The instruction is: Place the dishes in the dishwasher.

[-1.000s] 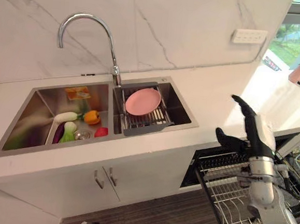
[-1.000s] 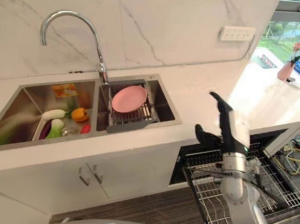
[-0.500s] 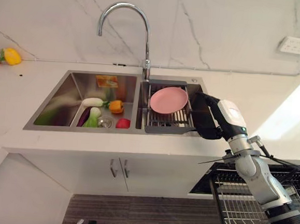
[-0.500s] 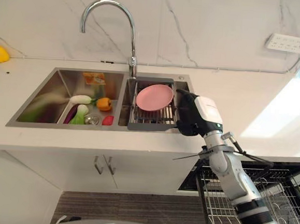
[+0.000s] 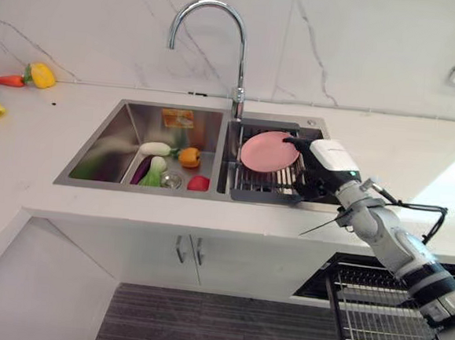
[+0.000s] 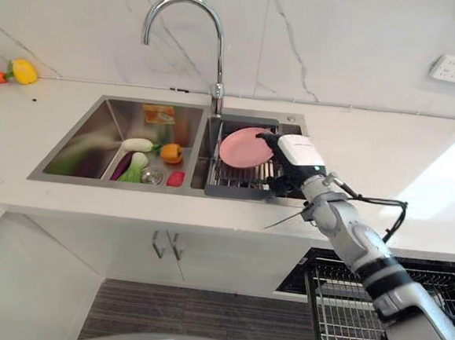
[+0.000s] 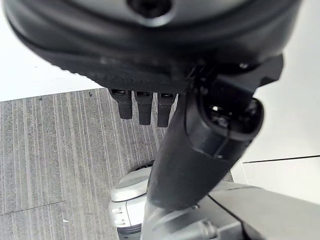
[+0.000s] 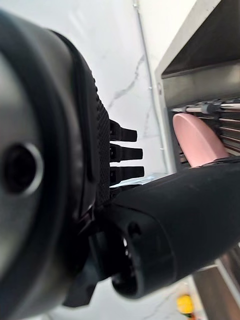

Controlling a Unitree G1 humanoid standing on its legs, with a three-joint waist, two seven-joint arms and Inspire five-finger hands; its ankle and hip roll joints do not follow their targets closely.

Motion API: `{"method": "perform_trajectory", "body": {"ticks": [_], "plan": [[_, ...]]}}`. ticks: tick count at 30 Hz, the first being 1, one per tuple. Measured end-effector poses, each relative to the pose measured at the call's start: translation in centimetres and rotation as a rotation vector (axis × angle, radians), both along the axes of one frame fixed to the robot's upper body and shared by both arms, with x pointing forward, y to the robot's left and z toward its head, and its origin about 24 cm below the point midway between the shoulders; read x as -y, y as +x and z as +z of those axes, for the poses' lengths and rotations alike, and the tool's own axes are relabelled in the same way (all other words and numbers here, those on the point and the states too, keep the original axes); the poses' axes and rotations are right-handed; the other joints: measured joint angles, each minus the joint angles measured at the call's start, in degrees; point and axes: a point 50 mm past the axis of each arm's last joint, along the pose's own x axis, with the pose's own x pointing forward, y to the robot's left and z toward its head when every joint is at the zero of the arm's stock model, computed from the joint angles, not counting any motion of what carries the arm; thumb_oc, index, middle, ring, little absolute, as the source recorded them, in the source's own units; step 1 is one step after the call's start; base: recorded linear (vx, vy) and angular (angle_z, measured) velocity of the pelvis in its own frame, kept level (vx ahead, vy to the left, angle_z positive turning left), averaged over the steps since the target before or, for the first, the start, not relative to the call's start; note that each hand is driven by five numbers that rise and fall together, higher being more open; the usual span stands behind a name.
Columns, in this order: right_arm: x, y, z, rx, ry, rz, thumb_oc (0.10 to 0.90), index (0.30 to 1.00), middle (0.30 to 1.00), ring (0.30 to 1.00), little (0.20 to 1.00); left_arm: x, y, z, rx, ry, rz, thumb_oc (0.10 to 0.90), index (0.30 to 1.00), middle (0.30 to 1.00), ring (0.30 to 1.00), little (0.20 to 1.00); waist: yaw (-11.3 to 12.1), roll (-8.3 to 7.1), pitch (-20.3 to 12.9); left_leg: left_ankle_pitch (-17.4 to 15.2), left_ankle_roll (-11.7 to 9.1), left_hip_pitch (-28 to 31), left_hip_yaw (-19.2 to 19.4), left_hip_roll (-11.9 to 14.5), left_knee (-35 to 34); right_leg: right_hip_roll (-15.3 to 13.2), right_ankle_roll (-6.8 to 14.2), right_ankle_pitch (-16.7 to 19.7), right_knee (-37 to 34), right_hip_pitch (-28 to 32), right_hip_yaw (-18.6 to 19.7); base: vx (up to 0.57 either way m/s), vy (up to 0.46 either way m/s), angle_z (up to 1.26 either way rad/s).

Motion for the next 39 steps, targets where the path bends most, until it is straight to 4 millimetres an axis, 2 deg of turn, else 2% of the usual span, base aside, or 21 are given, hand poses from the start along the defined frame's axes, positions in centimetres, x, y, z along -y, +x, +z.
{"method": "perform_trajectory", "body": {"ticks": [8, 17, 22, 30, 32, 39], "plan": [[1.2, 1.8, -0.4, -0.046, -0.085, -0.06, 0.8, 0.9, 0.9, 0.9, 0.9, 0.1, 0.3, 0.0, 0.016, -0.001, -0.042, 0.8, 0.9, 0.9, 0.9, 0.9, 2.0, -0.09, 0.6, 0.4, -0.2, -1.4, -2.2, -0.1, 0.1, 0.0, 0.0, -0.4, 0.0, 0.0, -1.5, 0.02, -0.002, 0.14], [3.4, 2.5, -1.9, -0.105, -0.183, -0.165, 0.8, 0.9, 0.9, 0.9, 0.9, 0.5, 0.5, 0.0, 0.024, -0.014, -0.091, 0.8, 0.9, 0.9, 0.9, 0.9, 4.1, 0.06, 1.7, 1.1, -0.2, -4.1, -5.2, -0.7, 0.2, -0.2, 0.1, -0.8, 0.0, -0.7, -4.5, 0.0, 0.004, 0.18], [3.4, 2.5, -2.0, -0.103, -0.183, -0.169, 0.8, 0.9, 0.9, 0.9, 0.9, 0.5, 0.8, 0.0, 0.033, -0.011, -0.092, 0.8, 0.9, 0.9, 0.9, 0.9, 4.7, 0.83, 2.5, 1.4, -0.1, -5.7, -6.8, -1.0, 0.3, -0.5, 0.2, -0.9, 0.0, -1.3, -6.2, 0.0, 0.002, 0.16], [2.9, 2.8, -2.0, -0.059, -0.171, -0.18, 0.8, 0.9, 0.9, 0.9, 0.9, 0.6, 1.7, 0.1, 0.064, -0.013, -0.104, 0.8, 0.9, 0.9, 0.9, 0.9, 4.5, 1.29, 3.0, 1.7, -0.1, -6.5, -6.9, -1.0, 0.2, -0.6, 0.3, -1.0, 0.0, -2.1, -6.3, 0.0, 0.0, 0.01], [2.9, 2.9, -1.8, -0.041, -0.183, -0.179, 0.4, 0.3, 0.3, 0.3, 0.3, 0.6, 1.9, 0.1, 0.075, -0.012, -0.105, 0.8, 0.9, 0.9, 0.9, 0.9, 4.2, 1.36, 3.1, 1.8, -0.2, -6.8, -7.1, -1.0, 0.2, -0.5, 0.2, -0.9, 0.0, -2.2, -6.3, 0.0, 0.0, 0.0], [2.5, 2.9, -2.0, -0.03, -0.219, -0.171, 0.4, 0.3, 0.3, 0.3, 0.3, 0.6, 1.9, 0.1, 0.076, -0.009, -0.097, 0.8, 0.9, 0.9, 0.9, 0.9, 3.4, 1.65, 3.1, 1.9, -0.2, -6.8, -7.1, -0.9, 0.1, -0.5, 0.2, -0.8, -0.2, -2.2, -6.3, 0.02, -0.007, 0.0]]}}
